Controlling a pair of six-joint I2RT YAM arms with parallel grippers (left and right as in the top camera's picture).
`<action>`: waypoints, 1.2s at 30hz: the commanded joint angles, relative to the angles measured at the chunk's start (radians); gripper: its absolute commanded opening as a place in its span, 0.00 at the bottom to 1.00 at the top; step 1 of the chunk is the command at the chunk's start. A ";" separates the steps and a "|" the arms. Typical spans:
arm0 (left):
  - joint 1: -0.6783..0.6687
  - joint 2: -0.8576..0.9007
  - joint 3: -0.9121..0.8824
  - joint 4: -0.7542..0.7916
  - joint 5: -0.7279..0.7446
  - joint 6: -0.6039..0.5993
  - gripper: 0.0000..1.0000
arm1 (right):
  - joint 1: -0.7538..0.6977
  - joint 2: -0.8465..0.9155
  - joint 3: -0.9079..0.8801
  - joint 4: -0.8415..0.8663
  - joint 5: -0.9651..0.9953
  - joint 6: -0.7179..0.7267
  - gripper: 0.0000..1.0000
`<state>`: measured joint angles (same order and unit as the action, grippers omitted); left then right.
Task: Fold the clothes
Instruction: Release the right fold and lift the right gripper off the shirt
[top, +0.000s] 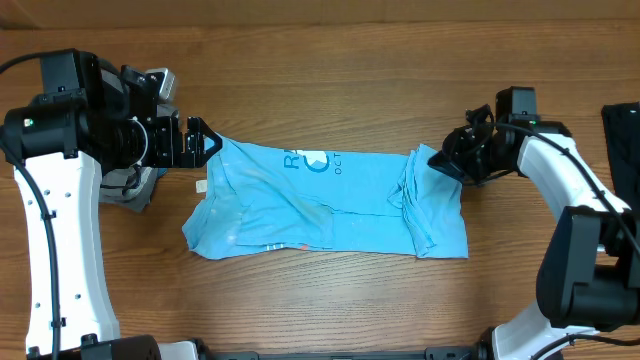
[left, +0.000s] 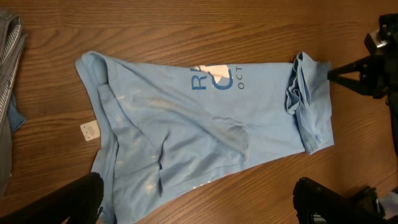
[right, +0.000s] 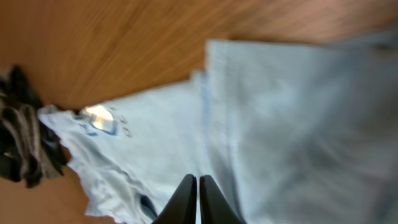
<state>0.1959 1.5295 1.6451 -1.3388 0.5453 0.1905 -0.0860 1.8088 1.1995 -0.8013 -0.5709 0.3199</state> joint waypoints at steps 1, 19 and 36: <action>-0.005 0.001 0.009 0.004 -0.006 0.004 1.00 | -0.014 -0.059 0.039 -0.076 0.084 -0.063 0.08; -0.005 0.001 0.009 0.016 -0.006 0.004 1.00 | 0.167 -0.058 -0.256 -0.066 0.098 -0.081 0.05; -0.005 0.002 0.009 0.060 -0.142 0.005 1.00 | 0.235 -0.161 -0.020 -0.101 0.053 -0.142 0.34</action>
<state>0.1959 1.5295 1.6451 -1.2823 0.4541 0.1905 0.1925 1.6993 1.0840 -0.9115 -0.6228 0.0811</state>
